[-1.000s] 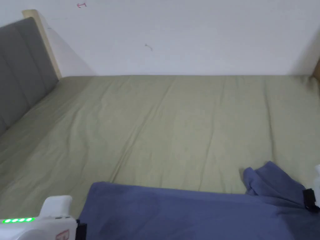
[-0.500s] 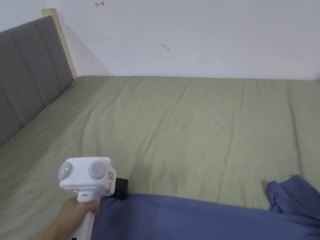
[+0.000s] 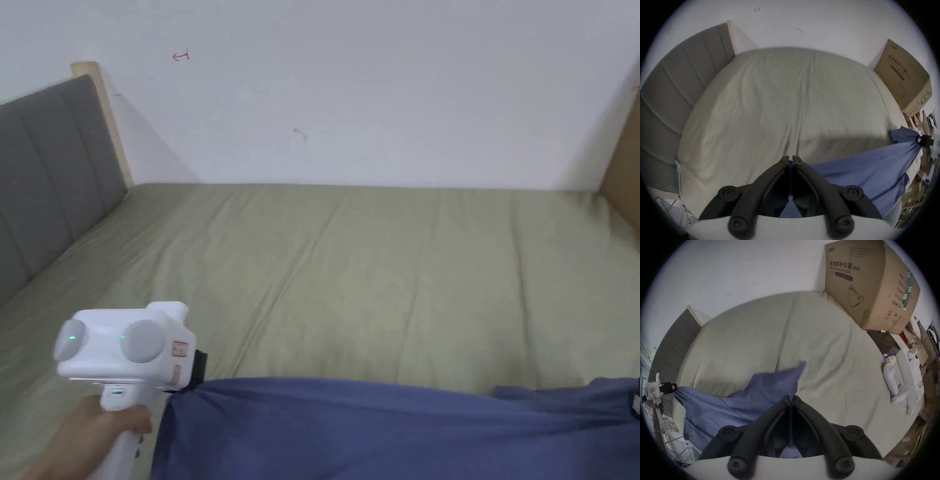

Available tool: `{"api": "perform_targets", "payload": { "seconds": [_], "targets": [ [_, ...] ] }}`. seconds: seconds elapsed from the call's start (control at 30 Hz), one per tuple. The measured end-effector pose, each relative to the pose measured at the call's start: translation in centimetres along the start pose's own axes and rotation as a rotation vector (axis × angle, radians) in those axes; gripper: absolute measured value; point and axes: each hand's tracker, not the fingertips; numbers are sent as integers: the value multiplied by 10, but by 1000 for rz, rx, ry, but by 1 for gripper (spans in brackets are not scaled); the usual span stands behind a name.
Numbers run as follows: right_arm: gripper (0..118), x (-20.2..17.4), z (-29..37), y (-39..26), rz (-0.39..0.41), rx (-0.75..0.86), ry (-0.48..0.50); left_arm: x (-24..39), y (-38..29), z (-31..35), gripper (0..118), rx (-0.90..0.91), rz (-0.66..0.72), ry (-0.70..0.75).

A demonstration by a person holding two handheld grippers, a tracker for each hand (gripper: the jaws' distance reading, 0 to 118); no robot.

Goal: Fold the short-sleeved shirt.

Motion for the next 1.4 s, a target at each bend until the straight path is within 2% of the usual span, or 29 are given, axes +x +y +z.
{"api": "perform_targets", "payload": {
  "seconds": [0.1, 0.23, 0.33, 0.5, 0.53, 0.57, 0.6, 0.63, 0.67, 0.7, 0.73, 0.8, 0.87, 0.9, 0.93, 0.97, 1.0, 1.07, 1.1, 1.13, 1.23, 1.27, 1.33, 1.4],
  "targets": [
    [1, 3, 40, -34, 23, 27, -9, -2, -37, 49, 1, 26, -25, -20],
    [1, 12, 73, -103, 36, 8, -13, -7, -98, 81, 1, -12, -53, -27],
    [1, 18, 77, -161, 67, -41, -16, -9, -147, 81, 1, -74, -67, -16],
    [1, 25, 45, -233, 45, -154, -38, -12, -205, 41, 3, -236, -60, -15],
    [1, 25, 38, -240, 50, -149, -37, -11, -210, 36, 9, -250, -73, -7],
    [4, 23, 34, -249, 49, -138, -49, -8, -213, 33, 22, -244, -81, 11],
    [18, 21, 33, -252, 43, -126, -57, -7, -213, 37, 42, -218, -67, 38],
    [33, 20, 36, -252, 25, -104, -55, -7, -212, 40, 67, -201, -61, 43],
    [54, 18, 40, -250, 6, -79, -14, -8, -209, 45, 94, -201, -53, 57],
    [80, 15, 46, -244, -1, -84, -7, -8, -203, 53, 110, -204, -41, 42],
    [90, 13, 50, -239, -3, -82, -8, -9, -201, 61, 109, -183, -19, 5],
    [90, 5, 65, -224, 10, -15, -13, -11, -193, 80, 107, -136, -1, -62],
    [90, -7, 80, -210, 22, 59, -20, -11, -186, 93, 102, -128, 20, -79],
    [85, -16, 88, -204, 32, 81, 8, -11, -184, 100, 80, -100, 36, -117],
    [69, -23, 92, -199, 36, 103, 50, -12, -183, 104, 48, -72, 46, -142],
    [34, -34, 96, -195, 34, 123, 81, -9, -182, 106, 13, -56, 53, -158],
    [1, -45, 98, -193, 31, 147, 83, -9, -184, 104, 1, -53, 59, -168],
    [1, -63, 91, -195, 10, 156, 84, -14, -189, 96, 0, -50, 107, -156],
    [1, -71, 87, -196, 6, 146, 167, -16, -193, 90, 0, -59, 135, -164],
    [1, -78, 82, -198, -8, 127, 207, -21, -197, 86, 0, -51, 179, -175],
    [1, -103, 61, -210, -57, 74, 262, -46, -210, 76, 1, -31, 326, -243],
    [1, -110, 56, -214, -66, 57, 277, -57, -213, 74, 5, -32, 380, -278],
    [1, -115, 43, -219, -74, 28, 303, -78, -217, 70, 45, -67, 472, -317],
    [1, -123, 36, -225, -78, 5, 313, -93, -224, 64, 74, -36, 530, -336]
  ]
}}
